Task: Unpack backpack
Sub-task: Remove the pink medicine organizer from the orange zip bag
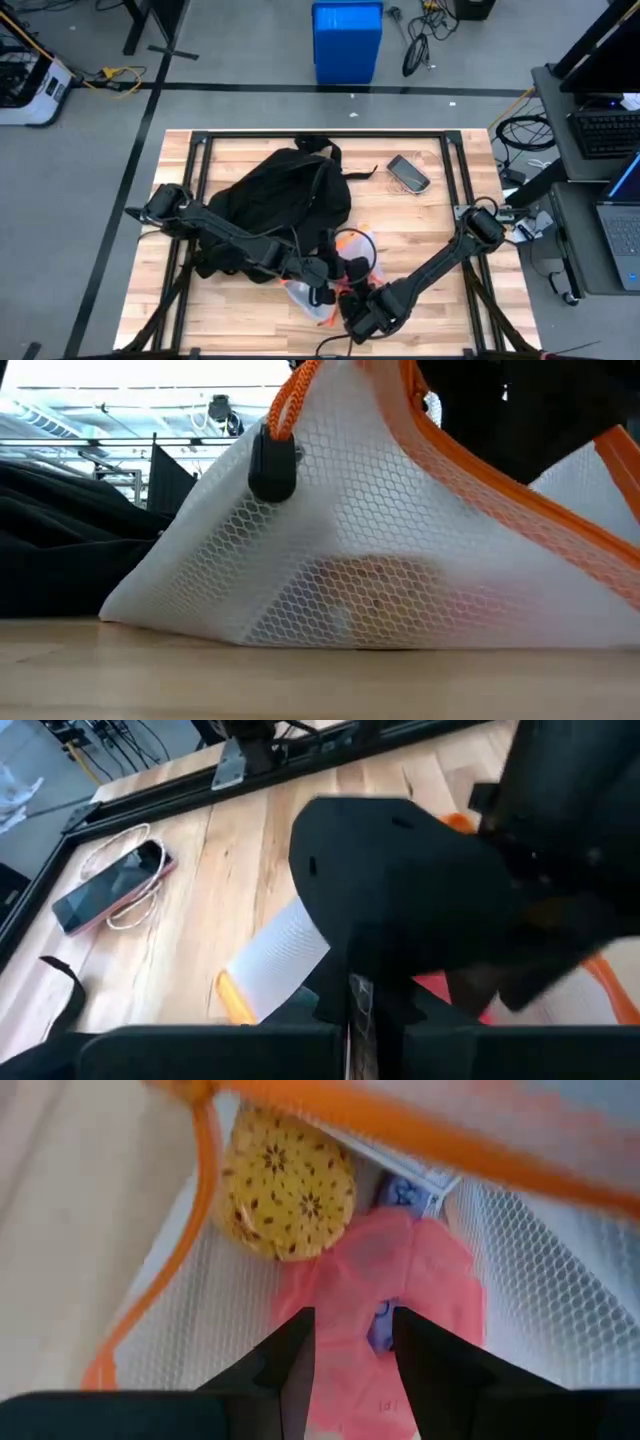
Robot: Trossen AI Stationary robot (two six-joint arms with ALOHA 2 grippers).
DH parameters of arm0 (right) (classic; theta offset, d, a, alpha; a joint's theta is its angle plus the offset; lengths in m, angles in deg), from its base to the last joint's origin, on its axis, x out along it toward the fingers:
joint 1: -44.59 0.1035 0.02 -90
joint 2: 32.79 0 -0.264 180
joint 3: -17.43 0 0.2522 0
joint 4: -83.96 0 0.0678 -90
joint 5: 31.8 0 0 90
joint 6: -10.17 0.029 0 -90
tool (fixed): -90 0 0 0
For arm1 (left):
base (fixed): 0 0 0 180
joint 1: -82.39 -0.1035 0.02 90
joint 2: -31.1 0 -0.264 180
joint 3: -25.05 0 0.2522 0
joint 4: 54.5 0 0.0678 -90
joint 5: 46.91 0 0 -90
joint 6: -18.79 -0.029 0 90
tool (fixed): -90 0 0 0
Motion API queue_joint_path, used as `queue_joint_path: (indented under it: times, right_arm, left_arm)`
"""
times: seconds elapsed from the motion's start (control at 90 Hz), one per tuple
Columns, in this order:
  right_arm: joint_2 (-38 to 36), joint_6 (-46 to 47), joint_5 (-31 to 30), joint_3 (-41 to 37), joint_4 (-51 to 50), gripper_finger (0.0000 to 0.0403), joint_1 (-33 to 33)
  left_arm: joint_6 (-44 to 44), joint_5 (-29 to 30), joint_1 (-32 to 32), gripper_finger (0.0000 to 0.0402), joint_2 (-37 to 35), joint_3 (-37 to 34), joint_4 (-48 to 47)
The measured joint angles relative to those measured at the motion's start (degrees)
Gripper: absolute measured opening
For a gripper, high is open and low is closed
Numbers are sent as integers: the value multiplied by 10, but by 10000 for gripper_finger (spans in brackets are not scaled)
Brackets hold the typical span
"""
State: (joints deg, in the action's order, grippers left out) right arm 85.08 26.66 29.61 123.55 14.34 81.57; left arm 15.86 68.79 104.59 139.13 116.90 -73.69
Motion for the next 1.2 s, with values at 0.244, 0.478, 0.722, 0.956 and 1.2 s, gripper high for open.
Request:
queue_joint_path:
  times: [0.244,0.478,0.722,0.956,1.2]
  right_arm:
    - [0,26,0,0,-26,121,2]
    - [-1,9,51,0,-28,142,1]
    - [-1,-13,79,0,-28,211,-3]
    - [-1,-70,78,0,-28,252,-16]
    - [0,-144,78,0,12,254,-33]
  left_arm:
    - [-7,2,0,0,0,0,-14]
    - [-35,-2,1,0,0,0,-15]
    - [-140,-11,13,0,0,0,-18]
    - [-141,-18,16,0,-1,0,-58]
    - [-128,-1,23,0,-1,-2,-59]
